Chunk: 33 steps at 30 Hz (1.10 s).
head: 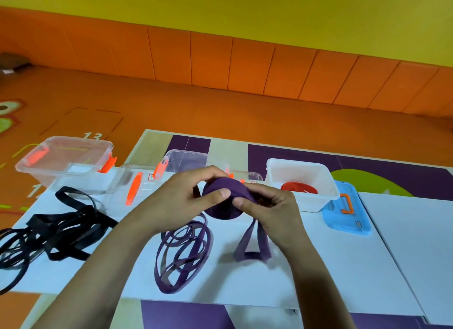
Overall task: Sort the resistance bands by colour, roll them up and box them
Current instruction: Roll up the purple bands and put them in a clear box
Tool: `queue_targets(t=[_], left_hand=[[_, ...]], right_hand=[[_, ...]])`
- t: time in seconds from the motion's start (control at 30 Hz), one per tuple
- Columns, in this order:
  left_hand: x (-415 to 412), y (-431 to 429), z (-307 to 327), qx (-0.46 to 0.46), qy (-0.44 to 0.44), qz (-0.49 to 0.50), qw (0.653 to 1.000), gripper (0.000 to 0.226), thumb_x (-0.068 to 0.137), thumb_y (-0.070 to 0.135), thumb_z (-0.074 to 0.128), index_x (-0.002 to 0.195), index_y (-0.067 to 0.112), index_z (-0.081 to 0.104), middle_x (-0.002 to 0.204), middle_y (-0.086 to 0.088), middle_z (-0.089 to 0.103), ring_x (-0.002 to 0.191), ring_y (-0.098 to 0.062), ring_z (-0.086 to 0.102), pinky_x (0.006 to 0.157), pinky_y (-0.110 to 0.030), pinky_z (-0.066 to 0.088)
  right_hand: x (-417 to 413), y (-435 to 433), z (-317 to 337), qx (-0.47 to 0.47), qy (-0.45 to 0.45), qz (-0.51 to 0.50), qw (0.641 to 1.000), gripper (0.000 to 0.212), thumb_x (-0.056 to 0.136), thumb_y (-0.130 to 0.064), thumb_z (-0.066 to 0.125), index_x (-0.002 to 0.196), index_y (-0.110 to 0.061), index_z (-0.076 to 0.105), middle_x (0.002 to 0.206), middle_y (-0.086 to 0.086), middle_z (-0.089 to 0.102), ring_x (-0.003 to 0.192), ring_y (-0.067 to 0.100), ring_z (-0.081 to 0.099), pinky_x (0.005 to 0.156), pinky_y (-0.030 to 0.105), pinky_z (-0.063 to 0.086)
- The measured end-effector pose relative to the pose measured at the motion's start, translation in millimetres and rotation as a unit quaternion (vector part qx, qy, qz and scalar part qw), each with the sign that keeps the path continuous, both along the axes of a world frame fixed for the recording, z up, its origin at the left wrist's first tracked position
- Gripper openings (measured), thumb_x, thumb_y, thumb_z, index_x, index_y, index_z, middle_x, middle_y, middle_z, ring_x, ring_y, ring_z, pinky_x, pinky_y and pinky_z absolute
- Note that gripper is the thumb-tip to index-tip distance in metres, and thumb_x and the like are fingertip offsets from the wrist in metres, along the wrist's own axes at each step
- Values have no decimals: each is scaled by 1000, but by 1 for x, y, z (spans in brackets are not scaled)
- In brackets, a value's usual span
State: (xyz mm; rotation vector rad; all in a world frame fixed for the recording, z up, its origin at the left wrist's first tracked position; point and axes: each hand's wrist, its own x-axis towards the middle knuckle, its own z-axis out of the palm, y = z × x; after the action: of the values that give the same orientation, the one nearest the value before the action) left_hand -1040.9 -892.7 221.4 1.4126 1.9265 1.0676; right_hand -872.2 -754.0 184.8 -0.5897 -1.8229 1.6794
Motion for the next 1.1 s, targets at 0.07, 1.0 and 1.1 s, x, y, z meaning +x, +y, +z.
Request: queue_targets(t=[0.07, 1.0, 1.1], left_hand=[[-2, 0, 3, -22, -27, -39, 999, 22, 98, 45, 58, 118, 36, 61, 101, 6, 66, 62, -25, 64, 70, -49, 58], [-1, -6, 1, 12, 23, -30, 999, 28, 92, 51, 60, 109, 29, 64, 95, 6, 69, 71, -33, 59, 62, -43, 52], [0, -2, -5, 77, -81, 7, 994, 21, 93, 39, 61, 106, 23, 63, 94, 2, 69, 65, -31, 58, 53, -36, 52]], right_hand=[[1, -1, -1, -17, 16, 4, 1000, 26, 79, -2, 82, 104, -7, 78, 97, 12, 78, 88, 28, 72, 84, 30, 59], [9, -5, -12, -14, -18, 71, 997, 18, 86, -23, 75, 100, -12, 76, 71, -6, 62, 62, 11, 49, 62, 22, 44], [10, -2, -15, -15, -33, 57, 998, 6, 95, -14, 69, 96, -9, 71, 68, -4, 56, 63, 14, 49, 63, 21, 45]])
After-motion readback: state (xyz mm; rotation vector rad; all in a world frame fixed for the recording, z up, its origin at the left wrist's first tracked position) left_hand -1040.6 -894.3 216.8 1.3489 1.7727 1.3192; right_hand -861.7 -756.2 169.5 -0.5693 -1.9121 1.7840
